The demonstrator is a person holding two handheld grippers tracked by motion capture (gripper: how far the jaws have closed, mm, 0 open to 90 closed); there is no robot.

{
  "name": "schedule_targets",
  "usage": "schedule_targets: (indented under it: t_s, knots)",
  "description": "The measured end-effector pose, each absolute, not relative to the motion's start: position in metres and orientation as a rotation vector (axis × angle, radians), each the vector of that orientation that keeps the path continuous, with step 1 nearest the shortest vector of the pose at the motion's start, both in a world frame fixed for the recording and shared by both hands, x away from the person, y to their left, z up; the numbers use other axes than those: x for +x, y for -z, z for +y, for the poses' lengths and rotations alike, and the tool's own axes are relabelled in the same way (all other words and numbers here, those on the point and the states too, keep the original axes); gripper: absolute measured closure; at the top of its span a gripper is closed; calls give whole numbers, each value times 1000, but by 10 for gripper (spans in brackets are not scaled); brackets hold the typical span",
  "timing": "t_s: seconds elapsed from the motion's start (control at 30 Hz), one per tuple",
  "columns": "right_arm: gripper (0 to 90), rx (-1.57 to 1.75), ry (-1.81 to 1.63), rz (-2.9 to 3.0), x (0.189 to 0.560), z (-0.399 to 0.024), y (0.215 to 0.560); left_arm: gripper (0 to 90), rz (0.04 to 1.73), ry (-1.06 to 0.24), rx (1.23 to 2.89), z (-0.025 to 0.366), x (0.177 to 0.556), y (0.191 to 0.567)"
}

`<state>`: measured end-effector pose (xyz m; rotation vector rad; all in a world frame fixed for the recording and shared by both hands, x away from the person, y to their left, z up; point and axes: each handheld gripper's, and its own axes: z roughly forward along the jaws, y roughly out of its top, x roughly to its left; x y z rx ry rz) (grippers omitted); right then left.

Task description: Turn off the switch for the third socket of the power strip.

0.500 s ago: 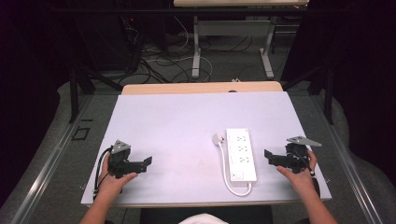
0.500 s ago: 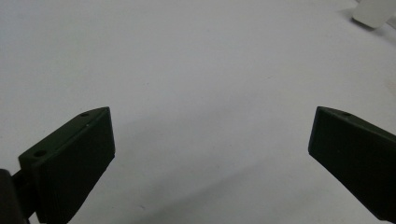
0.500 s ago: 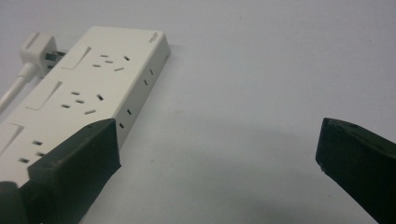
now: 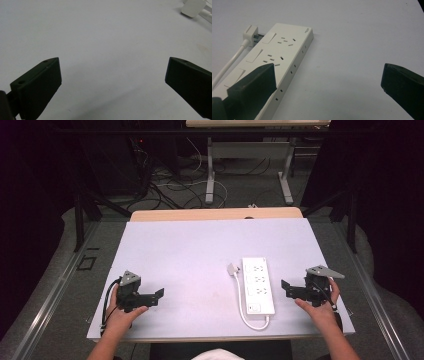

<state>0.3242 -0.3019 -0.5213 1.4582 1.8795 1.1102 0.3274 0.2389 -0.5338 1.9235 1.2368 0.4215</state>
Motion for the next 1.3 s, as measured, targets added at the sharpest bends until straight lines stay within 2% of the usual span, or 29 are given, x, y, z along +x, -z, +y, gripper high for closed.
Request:
schedule_targets:
  t_s: [1.3]
  knots:
    - [57,1387,-1115,2021,317,-273,507,16,1244,-439,1922,237,326,533]
